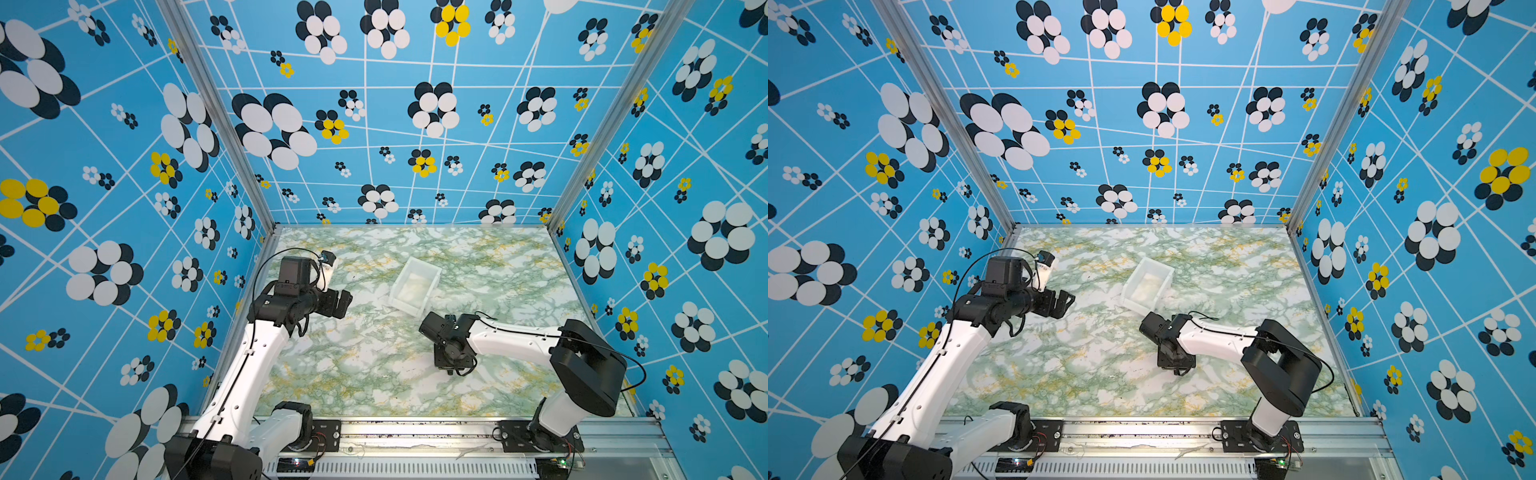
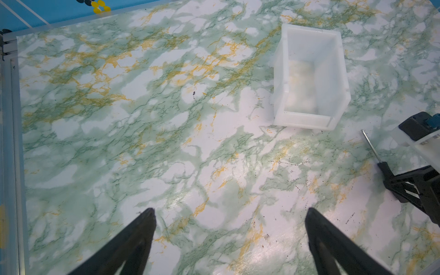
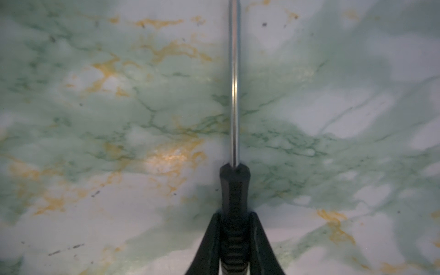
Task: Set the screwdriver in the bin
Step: 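Lower the right gripper and close it on the black screwdriver handle, then lift the screwdriver with the right gripper and carry it over the bin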
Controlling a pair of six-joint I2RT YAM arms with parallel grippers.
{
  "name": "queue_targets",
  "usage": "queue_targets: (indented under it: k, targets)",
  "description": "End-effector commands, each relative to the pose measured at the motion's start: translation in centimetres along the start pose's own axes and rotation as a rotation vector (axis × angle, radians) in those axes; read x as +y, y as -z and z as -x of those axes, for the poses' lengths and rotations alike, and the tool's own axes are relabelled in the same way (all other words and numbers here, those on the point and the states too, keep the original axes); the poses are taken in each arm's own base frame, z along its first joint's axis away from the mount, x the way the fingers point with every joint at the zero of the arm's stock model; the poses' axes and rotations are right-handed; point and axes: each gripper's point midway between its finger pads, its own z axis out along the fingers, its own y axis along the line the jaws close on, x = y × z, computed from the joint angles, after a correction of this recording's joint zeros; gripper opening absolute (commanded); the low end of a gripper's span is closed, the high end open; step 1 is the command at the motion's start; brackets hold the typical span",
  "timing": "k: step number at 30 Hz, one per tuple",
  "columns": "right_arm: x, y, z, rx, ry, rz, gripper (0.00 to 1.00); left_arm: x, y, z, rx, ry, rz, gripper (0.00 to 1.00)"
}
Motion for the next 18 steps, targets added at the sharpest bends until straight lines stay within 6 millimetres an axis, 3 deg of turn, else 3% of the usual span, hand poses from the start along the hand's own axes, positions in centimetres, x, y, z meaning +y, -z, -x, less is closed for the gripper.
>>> queue_targets:
  k: [1, 7, 18]
  targets:
    - [-0.6, 0.5, -0.4, -0.005, -0.003, -0.002, 0.19, -0.7, 0.2, 0.3, 0.009, -0.027, -0.027, 0.99]
    - [-0.8, 2.3, 0.3, -0.051, 0.006, 0.009, 0.19, -1.5, -0.3, -0.1, 0.039, -0.064, -0.058, 0.99]
    - [-1.4, 7.9, 2.6, -0.178, 0.031, 0.054, 0.19, -2.1, -0.5, -0.8, 0.076, -0.146, -0.053, 0.99]
